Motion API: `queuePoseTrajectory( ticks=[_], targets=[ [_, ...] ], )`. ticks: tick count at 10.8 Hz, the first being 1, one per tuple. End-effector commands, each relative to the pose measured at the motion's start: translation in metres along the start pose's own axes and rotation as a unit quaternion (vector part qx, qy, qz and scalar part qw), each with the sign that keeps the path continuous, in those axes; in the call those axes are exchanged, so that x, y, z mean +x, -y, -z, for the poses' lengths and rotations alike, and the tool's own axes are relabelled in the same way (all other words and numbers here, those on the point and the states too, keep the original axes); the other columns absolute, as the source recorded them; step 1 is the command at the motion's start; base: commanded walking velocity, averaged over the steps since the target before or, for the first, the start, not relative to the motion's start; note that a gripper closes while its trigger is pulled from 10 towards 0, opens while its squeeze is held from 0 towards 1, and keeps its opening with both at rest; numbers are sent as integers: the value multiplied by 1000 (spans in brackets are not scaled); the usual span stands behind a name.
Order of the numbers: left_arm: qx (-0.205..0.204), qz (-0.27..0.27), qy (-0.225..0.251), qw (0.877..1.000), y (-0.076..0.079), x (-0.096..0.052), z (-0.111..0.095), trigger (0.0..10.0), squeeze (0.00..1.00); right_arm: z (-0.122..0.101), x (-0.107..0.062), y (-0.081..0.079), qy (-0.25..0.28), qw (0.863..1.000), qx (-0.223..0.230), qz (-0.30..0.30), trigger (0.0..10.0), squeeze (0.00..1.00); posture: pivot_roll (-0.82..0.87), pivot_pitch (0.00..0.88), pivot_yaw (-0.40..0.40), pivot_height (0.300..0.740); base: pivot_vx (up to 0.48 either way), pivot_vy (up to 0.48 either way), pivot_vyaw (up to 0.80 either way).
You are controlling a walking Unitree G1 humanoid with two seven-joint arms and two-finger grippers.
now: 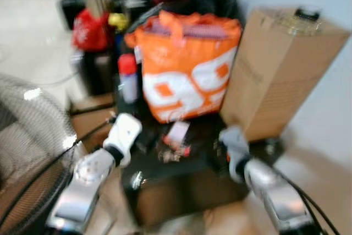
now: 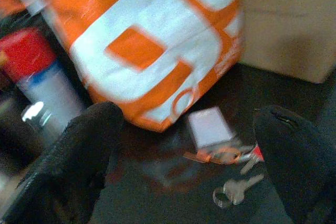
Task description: Hang keys on a hook
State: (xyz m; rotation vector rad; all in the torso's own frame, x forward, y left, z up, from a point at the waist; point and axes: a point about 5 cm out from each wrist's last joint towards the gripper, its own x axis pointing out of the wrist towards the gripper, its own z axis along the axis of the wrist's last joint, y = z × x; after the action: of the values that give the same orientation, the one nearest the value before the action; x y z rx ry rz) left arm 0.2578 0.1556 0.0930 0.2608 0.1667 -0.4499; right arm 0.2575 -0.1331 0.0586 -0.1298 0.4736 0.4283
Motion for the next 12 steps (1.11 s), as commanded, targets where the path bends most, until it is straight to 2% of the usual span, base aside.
queuePoseTrajectory(
  ticks=[1, 2, 3, 4, 5, 7, 8, 9, 12],
  targets=[
    [2, -37, 7, 999, -8, 0, -2, 10000, 16, -11, -3, 7, 37, 999, 17, 25, 10000, 1000, -50, 0, -12, 740, 0, 0, 0],
    [-16, -70, 26, 997, -8, 1, -6, 10000, 20, -20, -10, 13, 81, 995, 32, 56, 10000, 1000, -47, 0, -15, 740, 0, 0, 0],
    [-19, -76, 31, 996, -8, 1, -8, 10000, 31, -24, -13, 14, 104, 992, 37, 56, 10000, 1000, -46, 0, -14, 740, 0, 0, 0],
    [-20, -88, 40, 995, -7, 0, -10, 10000, 27, -29, -21, 13, 134, 988, 39, 61, 10000, 47, -45, 0, -13, 740, 0, -386, 0],
    [-20, -92, 41, 995, -7, 0, -11, 10000, 31, -28, -22, 14, 133, 988, 39, 67, 10000, 0, -43, 0, -12, 740, 0, -386, 0],
    [-18, -104, 46, 993, -9, -2, -11, 10000, 27, -27, -21, 14, 134, 987, 42, 73, 10000, 0, -37, 0, -11, 740, 0, -386, 0],
    [-30, -127, 46, 990, -14, -4, -11, 10000, 4, -27, -21, 13, 137, 987, 41, 73, 10000, 0, -29, 0, -12, 740, 0, 0, 0],
    [-24, -131, 57, 989, -16, -4, -14, 10000, 4, -29, -19, 10, 140, 988, 29, 62, 10000, 0, -25, 0, -13, 740, 0, 0, 0],
    [-32, -129, 76, 988, -19, -5, -19, 10000, 31, -30, -17, 6, 144, 988, 22, 47, 10000, 0, -21, 0, -13, 740, 202, 0, 800]
  ],
)
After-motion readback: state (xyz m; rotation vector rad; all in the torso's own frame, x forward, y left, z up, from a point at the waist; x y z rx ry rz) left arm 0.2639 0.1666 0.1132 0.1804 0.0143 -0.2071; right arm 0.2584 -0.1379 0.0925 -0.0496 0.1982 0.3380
